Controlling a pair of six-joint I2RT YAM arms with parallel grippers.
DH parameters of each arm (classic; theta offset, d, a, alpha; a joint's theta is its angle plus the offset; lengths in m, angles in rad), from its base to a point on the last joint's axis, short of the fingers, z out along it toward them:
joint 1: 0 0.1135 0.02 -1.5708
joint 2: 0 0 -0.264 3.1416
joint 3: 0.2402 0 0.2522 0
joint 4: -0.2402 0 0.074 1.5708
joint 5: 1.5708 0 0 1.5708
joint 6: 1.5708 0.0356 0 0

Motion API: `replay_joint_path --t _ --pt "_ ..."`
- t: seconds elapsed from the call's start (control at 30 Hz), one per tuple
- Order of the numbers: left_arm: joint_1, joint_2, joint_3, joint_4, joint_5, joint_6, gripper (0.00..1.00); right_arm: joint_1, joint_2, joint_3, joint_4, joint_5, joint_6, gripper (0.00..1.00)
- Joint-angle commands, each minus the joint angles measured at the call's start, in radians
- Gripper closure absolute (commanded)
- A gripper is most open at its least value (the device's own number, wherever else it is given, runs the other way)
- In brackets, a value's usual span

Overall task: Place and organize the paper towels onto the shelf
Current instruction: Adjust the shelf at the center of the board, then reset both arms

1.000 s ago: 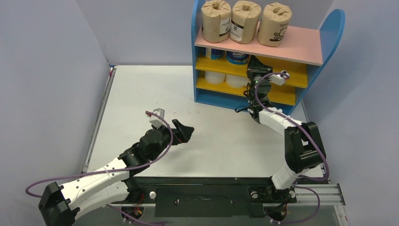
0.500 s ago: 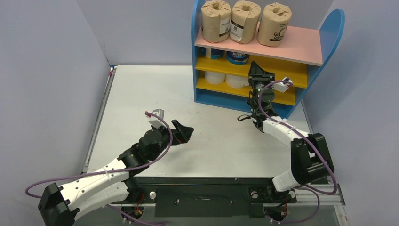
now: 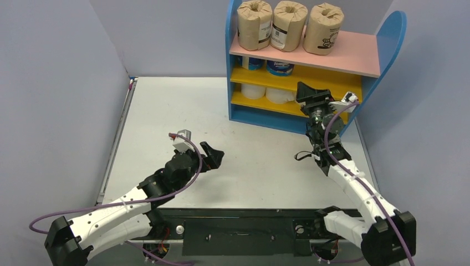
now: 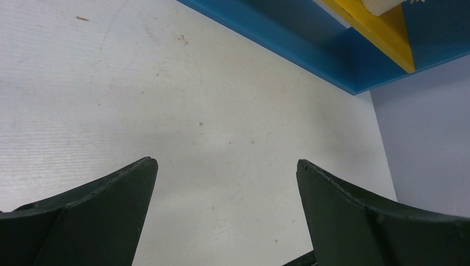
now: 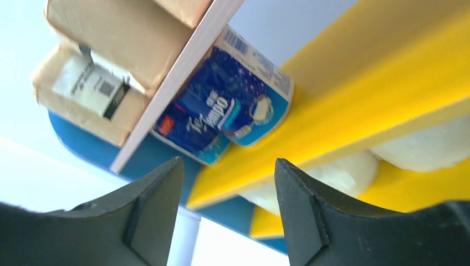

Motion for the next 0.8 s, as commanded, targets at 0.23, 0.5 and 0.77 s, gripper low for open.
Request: replay_joint_path --t 0.23,0.5,0.77 --pt "0.011 0.096 0.266 -0.367 -0.227 -0.038 0.04 0.085 -0.455 -0.08 -0.646 0.03 -0.341 0.21" --pt "0.015 0.092 0.279 -0.4 -0.443 0.133 0.04 0.104 -0.576 -0.066 -0.893 0.23 -0.426 0.17" --pt "0.131 0.116 0.178 -0.183 -0.54 0.411 0.04 0.079 -0.416 -0.117 -0.861 0.507 -0.497 0.16"
